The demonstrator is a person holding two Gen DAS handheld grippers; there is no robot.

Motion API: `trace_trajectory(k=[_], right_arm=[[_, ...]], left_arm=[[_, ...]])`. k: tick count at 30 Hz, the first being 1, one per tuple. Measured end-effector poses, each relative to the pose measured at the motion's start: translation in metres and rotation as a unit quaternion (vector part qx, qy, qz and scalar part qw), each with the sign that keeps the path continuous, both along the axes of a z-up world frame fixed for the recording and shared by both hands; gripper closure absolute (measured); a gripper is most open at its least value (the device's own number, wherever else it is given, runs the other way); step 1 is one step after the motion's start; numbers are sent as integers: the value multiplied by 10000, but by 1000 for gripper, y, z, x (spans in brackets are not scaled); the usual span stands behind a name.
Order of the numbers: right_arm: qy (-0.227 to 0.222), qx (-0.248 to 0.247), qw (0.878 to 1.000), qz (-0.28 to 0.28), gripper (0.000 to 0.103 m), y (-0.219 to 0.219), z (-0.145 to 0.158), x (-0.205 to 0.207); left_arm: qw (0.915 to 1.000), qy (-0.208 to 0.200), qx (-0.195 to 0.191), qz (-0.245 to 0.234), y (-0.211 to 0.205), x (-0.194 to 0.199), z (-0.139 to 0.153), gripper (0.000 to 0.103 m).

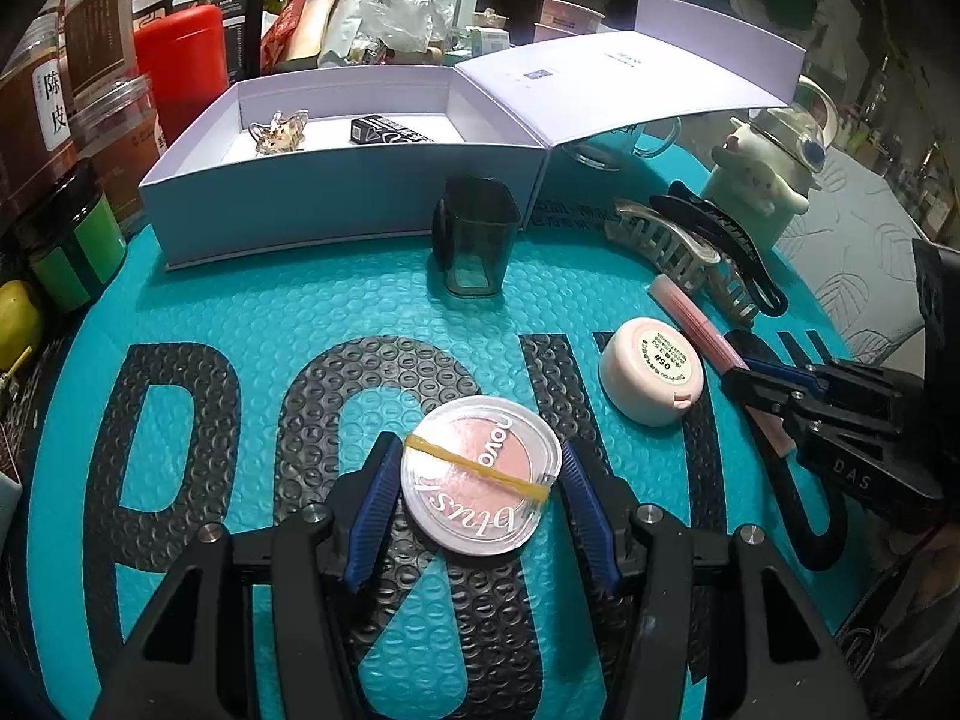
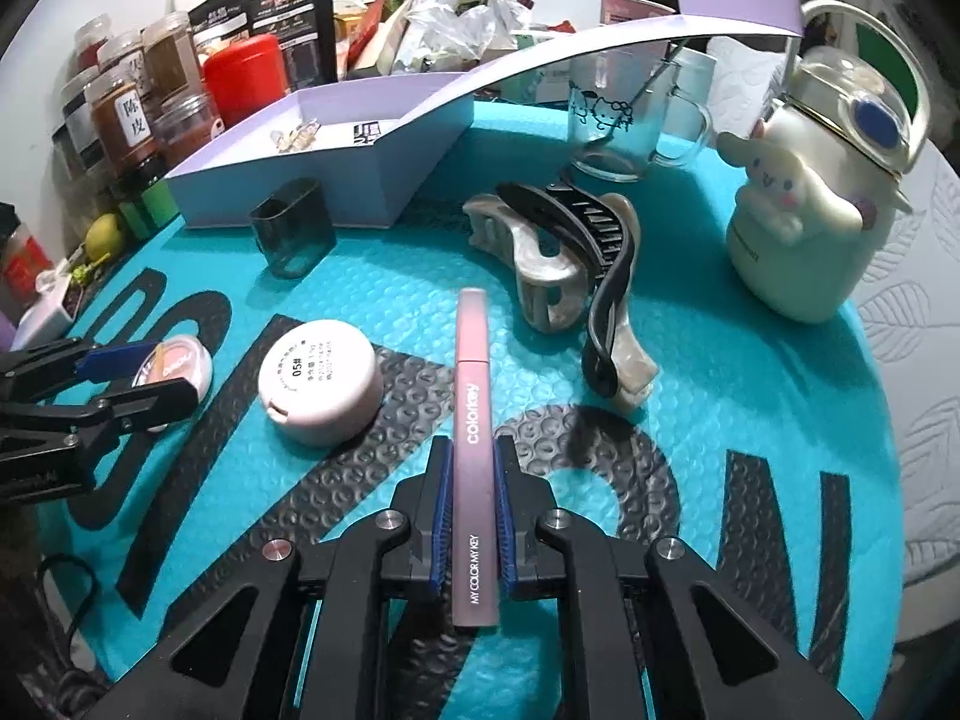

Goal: Organize rigid objects
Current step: 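Lift the pink compact and lip gloss tube off the mat with both grippers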

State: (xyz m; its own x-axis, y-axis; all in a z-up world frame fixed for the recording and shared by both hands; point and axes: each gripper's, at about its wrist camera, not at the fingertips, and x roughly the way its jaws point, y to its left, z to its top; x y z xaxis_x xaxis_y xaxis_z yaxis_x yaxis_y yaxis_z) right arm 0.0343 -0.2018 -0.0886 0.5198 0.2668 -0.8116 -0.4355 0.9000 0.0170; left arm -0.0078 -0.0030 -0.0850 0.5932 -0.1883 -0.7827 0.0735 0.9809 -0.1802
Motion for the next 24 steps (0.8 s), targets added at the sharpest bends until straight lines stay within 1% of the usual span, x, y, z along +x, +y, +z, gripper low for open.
trace_trajectory(k=[4, 7, 12, 17, 24], right_arm=[[56, 73, 9999, -130, 90, -6, 2, -5], [-33, 63, 9996, -267, 90, -12, 7, -13], [-45, 142, 9993, -343, 90, -15, 12, -27], [-44, 146, 9993, -348, 90, -8, 15, -45], [39, 335, 9988, -354, 90, -5, 17, -72]], left_arm=[[10000, -29, 79, -2, 0, -2, 1, 49], [9998, -100, 165, 58, 3, -5, 3, 49], [9997, -185, 155, 74, 8, -13, 9, 49], [9996, -241, 93, 106, 12, -25, 15, 49], [9990, -373, 72, 220, 18, -43, 26, 49]])
